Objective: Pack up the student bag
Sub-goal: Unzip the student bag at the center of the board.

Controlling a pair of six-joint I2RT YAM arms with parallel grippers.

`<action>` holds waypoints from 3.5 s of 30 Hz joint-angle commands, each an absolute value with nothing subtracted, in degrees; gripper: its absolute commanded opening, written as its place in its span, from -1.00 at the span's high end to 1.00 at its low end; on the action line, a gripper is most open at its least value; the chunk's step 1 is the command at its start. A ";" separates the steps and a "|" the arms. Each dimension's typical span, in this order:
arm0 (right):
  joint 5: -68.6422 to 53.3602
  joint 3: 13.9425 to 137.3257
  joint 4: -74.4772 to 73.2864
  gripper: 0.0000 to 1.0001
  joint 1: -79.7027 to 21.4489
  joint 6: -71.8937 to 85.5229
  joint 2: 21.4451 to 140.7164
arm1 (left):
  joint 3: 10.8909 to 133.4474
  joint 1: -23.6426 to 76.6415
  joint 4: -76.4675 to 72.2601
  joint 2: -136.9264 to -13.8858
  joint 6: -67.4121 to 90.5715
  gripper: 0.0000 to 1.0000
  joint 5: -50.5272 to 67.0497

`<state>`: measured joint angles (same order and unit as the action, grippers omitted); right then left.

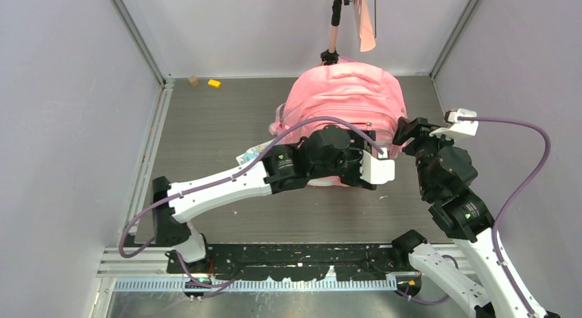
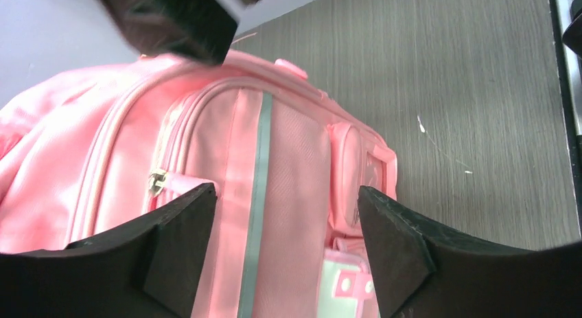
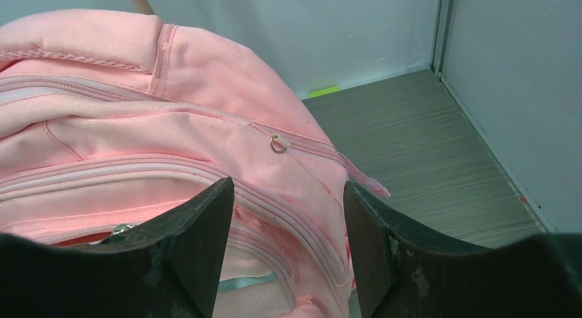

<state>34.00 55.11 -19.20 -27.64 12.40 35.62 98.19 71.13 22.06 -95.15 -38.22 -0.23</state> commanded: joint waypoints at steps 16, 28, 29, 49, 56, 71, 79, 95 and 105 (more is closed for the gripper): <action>6.01 71.00 -40.58 -0.23 -27.53 32.63 45.80 | 90.73 60.27 22.75 -79.14 -17.48 -0.55 -4.70; 6.75 71.57 -41.93 0.01 -27.58 33.32 49.38 | 89.12 57.87 21.59 -79.61 -15.29 -0.15 -1.27; 7.86 71.64 -41.97 0.05 -27.54 32.89 49.56 | 88.99 57.69 21.50 -79.69 -15.29 0.00 -1.19; 11.89 79.14 -45.08 0.97 -27.55 25.29 52.61 | 87.44 55.53 20.65 -79.70 -14.56 1.00 1.43; 17.19 83.23 -52.41 0.99 -27.51 21.49 53.61 | 85.29 55.11 18.81 -78.27 -13.23 1.00 3.32; 17.56 89.86 -65.87 0.99 -27.50 16.95 58.10 | 85.69 51.92 17.75 -80.31 -11.84 0.08 6.83; 23.96 93.17 -70.98 0.99 -27.45 16.49 60.43 | 84.61 51.55 18.20 -81.38 -11.78 0.87 6.93; 23.04 87.20 -79.48 0.99 -21.60 23.80 61.73 | 80.53 47.57 16.66 -78.05 -10.39 1.00 5.76; 19.01 79.98 -78.28 0.92 -20.48 27.17 60.06 | 79.99 47.11 15.88 -78.05 -10.11 1.00 8.06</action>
